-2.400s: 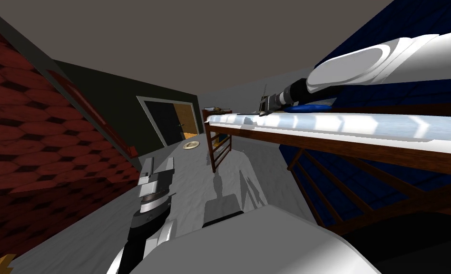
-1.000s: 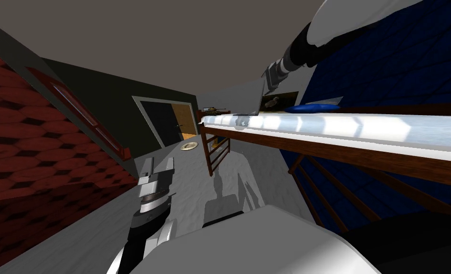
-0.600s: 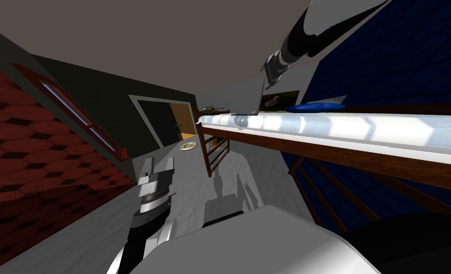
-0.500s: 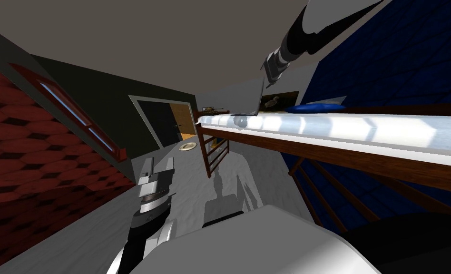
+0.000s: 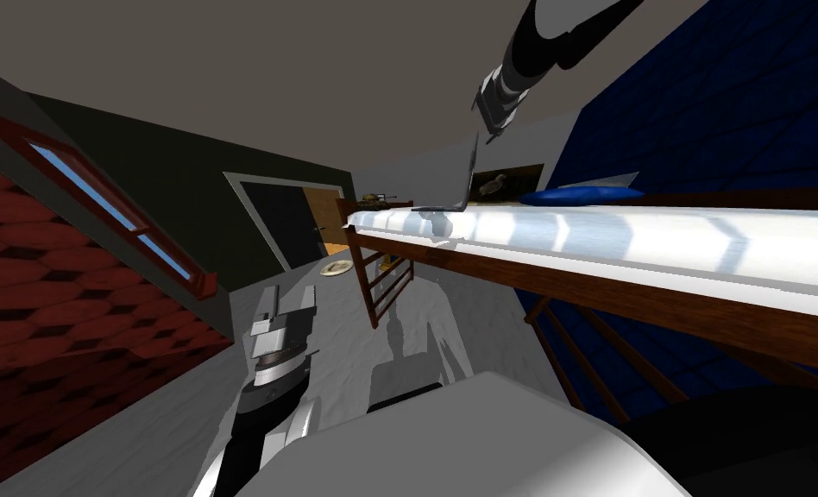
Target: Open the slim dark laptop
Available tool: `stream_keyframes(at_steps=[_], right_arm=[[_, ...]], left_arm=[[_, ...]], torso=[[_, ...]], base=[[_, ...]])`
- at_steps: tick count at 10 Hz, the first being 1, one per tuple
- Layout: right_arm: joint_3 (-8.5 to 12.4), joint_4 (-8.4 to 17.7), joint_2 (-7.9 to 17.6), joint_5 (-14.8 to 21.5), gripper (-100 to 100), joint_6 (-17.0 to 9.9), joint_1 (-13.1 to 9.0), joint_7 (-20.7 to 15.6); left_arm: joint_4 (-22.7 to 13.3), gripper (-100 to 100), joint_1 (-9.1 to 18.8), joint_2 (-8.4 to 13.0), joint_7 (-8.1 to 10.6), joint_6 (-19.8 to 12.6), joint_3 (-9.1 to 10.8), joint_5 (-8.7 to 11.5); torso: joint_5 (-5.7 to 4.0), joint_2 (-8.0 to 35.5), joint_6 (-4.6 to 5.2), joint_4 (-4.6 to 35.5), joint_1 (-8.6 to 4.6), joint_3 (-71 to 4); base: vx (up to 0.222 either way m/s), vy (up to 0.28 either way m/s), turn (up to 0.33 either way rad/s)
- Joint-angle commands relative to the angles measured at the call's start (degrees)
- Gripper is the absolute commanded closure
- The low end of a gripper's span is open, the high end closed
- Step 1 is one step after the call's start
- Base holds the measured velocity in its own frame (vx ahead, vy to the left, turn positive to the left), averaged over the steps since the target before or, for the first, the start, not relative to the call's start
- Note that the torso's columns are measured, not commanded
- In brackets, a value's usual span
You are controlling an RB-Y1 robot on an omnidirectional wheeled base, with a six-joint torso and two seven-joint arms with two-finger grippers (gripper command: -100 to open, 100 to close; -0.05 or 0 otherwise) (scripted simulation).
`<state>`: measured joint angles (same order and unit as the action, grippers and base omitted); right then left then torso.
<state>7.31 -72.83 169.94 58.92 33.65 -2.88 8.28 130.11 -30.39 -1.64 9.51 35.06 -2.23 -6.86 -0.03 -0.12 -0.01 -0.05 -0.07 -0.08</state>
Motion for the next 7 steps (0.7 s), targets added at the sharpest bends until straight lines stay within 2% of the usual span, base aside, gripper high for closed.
stream_keyframes(at_steps=[1,3,6,7], right_arm=[[-0.39,0.31,0.99,0.38,-100,0.05,0.16,0.05],[0.98,-2.43,0.50,-0.38,-100,0.02,-2.70,-0.48],[2.41,-5.18,-0.07,-1.19,-100,0.00,-5.57,-1.04],[2.08,-4.49,-0.10,-1.00,-100,0.05,-4.94,-1.09]], left_arm=[[0.00,0,0.01,0.00,0.00,0.00,0.00,0.00],[0.00,0,0.00,-0.01,0.00,0.00,-0.01,0.00],[0.00,0,0.00,-0.01,0.00,0.00,-0.01,0.00],[0.00,0,0.00,-0.01,0.00,0.00,-0.01,0.00]], torso=[[0.03,0.21,0.00,0.06,0.13,0.12],[0.11,0.29,0.07,0.17,0.36,0.24],[0.03,0.00,-0.01,-0.01,0.08,-0.01],[0.02,0.04,0.01,0.02,0.07,0.04]], base=[[0.034,-0.040,0.005],[0.150,-0.028,-0.291],[0.151,-0.013,-0.162],[0.069,0.005,-0.035]])
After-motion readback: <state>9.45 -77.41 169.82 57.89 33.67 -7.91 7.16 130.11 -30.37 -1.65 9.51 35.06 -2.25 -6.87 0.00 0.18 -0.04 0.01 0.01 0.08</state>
